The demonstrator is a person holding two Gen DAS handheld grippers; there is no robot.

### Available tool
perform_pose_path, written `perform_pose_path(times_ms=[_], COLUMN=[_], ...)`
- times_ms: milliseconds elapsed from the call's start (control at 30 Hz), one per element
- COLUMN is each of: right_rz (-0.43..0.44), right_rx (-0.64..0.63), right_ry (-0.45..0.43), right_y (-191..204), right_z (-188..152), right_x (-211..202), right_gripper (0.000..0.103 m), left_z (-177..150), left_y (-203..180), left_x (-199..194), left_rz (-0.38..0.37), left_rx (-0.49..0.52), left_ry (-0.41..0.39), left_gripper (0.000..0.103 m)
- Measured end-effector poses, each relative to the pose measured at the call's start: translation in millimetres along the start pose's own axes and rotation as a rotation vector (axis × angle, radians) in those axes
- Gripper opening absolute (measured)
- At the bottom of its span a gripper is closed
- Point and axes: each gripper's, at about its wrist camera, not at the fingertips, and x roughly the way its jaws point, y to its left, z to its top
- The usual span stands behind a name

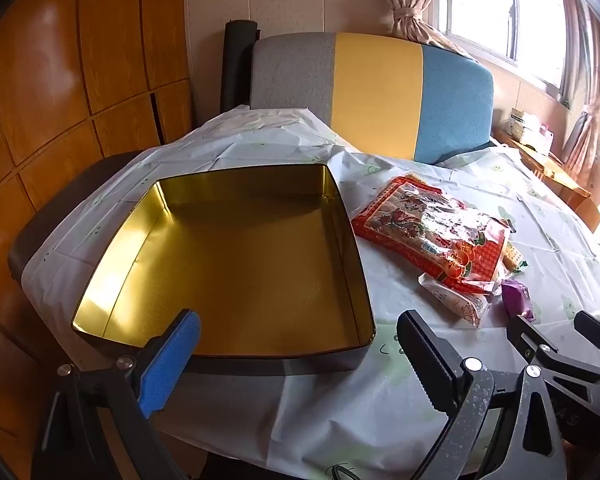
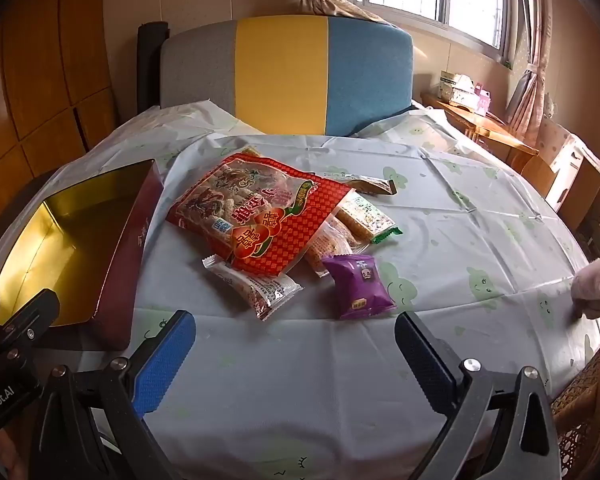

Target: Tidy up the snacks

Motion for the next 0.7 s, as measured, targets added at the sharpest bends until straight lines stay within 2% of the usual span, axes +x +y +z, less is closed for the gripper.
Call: perform_pose_path(times_ms=[100,700], right_rz=[0.003,-0.001], right_rx=[0.001,-0.018], right_ry=[0.000,-0.034], right_y=[0.2,-0.7], right_z=[0.4,7.7], right_x=[-0.3,-1.1], right_gripper=[0.102,0.102], left_z=[4.4,4.1], left_y=[6.4,0.1], left_x=[1.0,-1.3], left_rz=[-0.019,-0.017], left_rx=[-0.022,-0.006], left_ry=[0.023,0.007], left_gripper=[0.099,0.099])
